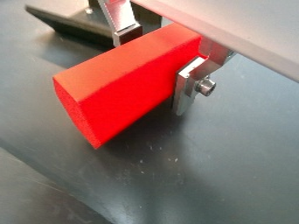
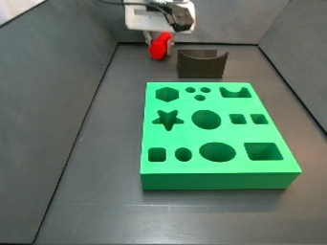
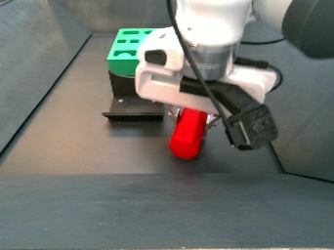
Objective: Pick up the hexagon object. Move up. Place the hexagon object on the fixture. Regrasp the hexagon object. Move to above the board. Insert the hexagon object.
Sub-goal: Move up, then place the hexagon object on the fixture.
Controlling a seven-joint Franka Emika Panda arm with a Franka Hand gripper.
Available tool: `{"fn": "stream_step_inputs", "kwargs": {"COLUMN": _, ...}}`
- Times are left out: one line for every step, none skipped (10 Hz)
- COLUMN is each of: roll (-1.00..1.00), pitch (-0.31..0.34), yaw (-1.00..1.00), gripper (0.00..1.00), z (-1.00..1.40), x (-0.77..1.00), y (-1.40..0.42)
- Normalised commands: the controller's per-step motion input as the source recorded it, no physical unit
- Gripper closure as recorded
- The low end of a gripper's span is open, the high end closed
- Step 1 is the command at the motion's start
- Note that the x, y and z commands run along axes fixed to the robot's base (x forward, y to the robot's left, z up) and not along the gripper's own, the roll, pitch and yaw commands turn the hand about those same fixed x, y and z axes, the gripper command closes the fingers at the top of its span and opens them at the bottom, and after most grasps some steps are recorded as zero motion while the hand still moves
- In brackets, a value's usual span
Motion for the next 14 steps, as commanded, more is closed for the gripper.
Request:
{"fn": "stream_step_inputs", "kwargs": {"roll": -0.02, "pitch": 0.015, "yaw": 0.03, "gripper": 1.0, "z": 0.68, "x": 0.0, "y": 0.04}}
{"fn": "stream_step_inputs", "kwargs": {"roll": -0.03, "pitch": 0.015, "yaw": 0.03, "gripper": 1.0, "z": 0.53, "x": -0.01, "y": 0.02}}
{"fn": "stream_step_inputs", "kwargs": {"roll": -0.04, "pitch": 0.011, "yaw": 0.02, "gripper": 1.0, "z": 0.37, "x": -0.01, "y": 0.0}}
{"fn": "stream_step_inputs", "kwargs": {"roll": -0.05, "pitch": 0.005, "yaw": 0.02, "gripper": 1.0, "z": 0.21, "x": -0.01, "y": 0.0}}
{"fn": "stream_step_inputs", "kwargs": {"roll": 0.0, "pitch": 0.0, "yaw": 0.0, "gripper": 1.0, "z": 1.0, "x": 0.0, "y": 0.0}}
{"fn": "stream_step_inputs", "kwargs": {"roll": -0.01, "pitch": 0.009, "yaw": 0.0, "gripper": 1.0, "z": 1.0, "x": 0.0, "y": 0.0}}
{"fn": "stream_step_inputs", "kwargs": {"roll": -0.02, "pitch": 0.018, "yaw": 0.0, "gripper": 1.0, "z": 1.0, "x": -0.01, "y": -0.01}}
{"fn": "stream_step_inputs", "kwargs": {"roll": -0.03, "pitch": 0.013, "yaw": 0.01, "gripper": 1.0, "z": 1.0, "x": -0.02, "y": -0.01}}
{"fn": "stream_step_inputs", "kwargs": {"roll": -0.05, "pitch": 0.007, "yaw": 0.02, "gripper": 1.0, "z": 1.0, "x": -0.02, "y": -0.01}}
{"fn": "stream_step_inputs", "kwargs": {"roll": -0.05, "pitch": 0.004, "yaw": 0.02, "gripper": 1.0, "z": 1.0, "x": -0.02, "y": -0.01}}
{"fn": "stream_step_inputs", "kwargs": {"roll": -0.07, "pitch": 0.001, "yaw": 0.02, "gripper": 1.0, "z": 1.0, "x": -0.02, "y": -0.02}}
{"fn": "stream_step_inputs", "kwargs": {"roll": -0.08, "pitch": 0.004, "yaw": 0.02, "gripper": 1.0, "z": 0.89, "x": -0.02, "y": -0.02}}
{"fn": "stream_step_inputs", "kwargs": {"roll": -0.09, "pitch": 0.006, "yaw": 0.02, "gripper": 1.0, "z": 0.66, "x": -0.01, "y": -0.01}}
{"fn": "stream_step_inputs", "kwargs": {"roll": -0.1, "pitch": 0.013, "yaw": 0.02, "gripper": 1.0, "z": 0.5, "x": -0.01, "y": -0.01}}
